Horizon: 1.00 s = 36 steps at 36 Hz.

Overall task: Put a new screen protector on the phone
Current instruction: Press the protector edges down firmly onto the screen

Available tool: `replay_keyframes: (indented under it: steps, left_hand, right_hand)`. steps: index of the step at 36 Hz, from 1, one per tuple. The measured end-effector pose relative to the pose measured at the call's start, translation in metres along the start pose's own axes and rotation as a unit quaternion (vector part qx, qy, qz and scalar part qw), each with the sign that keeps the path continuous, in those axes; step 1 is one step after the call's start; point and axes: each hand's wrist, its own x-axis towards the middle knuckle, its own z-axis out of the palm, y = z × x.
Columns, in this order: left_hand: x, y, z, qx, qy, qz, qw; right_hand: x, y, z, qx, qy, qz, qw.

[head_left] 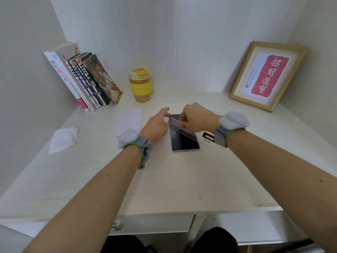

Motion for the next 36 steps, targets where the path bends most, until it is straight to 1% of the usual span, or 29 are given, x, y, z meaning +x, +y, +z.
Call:
replay_keyframes:
  steps: [3,12,14,19,22,26,32,36]
  left_hand:
    - [0.003,-0.004,0.001,0.014,0.0,0.011,1.0]
    - [0.008,-0.006,-0.003,0.015,-0.027,0.004,1.0]
    - [0.007,-0.006,-0.003,0.012,-0.027,0.008,1.0]
    - [0.007,-0.01,-0.003,0.022,-0.024,0.012,0.999]
    - [0.007,-0.01,-0.001,0.028,-0.018,0.012,0.999]
    - [0.006,-0.01,0.0,0.028,-0.013,0.016,0.999]
    - [0.007,-0.008,-0.002,0.031,-0.021,0.016,0.999]
    - [0.007,-0.007,-0.001,0.039,-0.018,0.016,0.999]
  right_hand:
    - [-0.004,-0.004,0.001,-0.002,-0.017,-0.009,1.0]
    - [-0.02,-0.016,-0.003,0.03,-0.071,-0.032,0.996]
    - [-0.021,-0.016,-0.009,0.055,-0.067,-0.011,0.996]
    - [-0.02,-0.003,-0.022,0.126,-0.057,0.112,0.984]
    - [-0.021,0.004,-0.017,0.146,-0.04,0.16,0.975]
    - [-0.019,-0.001,-0.003,0.181,-0.036,0.179,0.967]
    - [-0.012,-0.022,0.005,0.211,-0.041,0.172,0.961]
    - [-0.011,-0.021,0.002,0.224,-0.05,0.177,0.957]
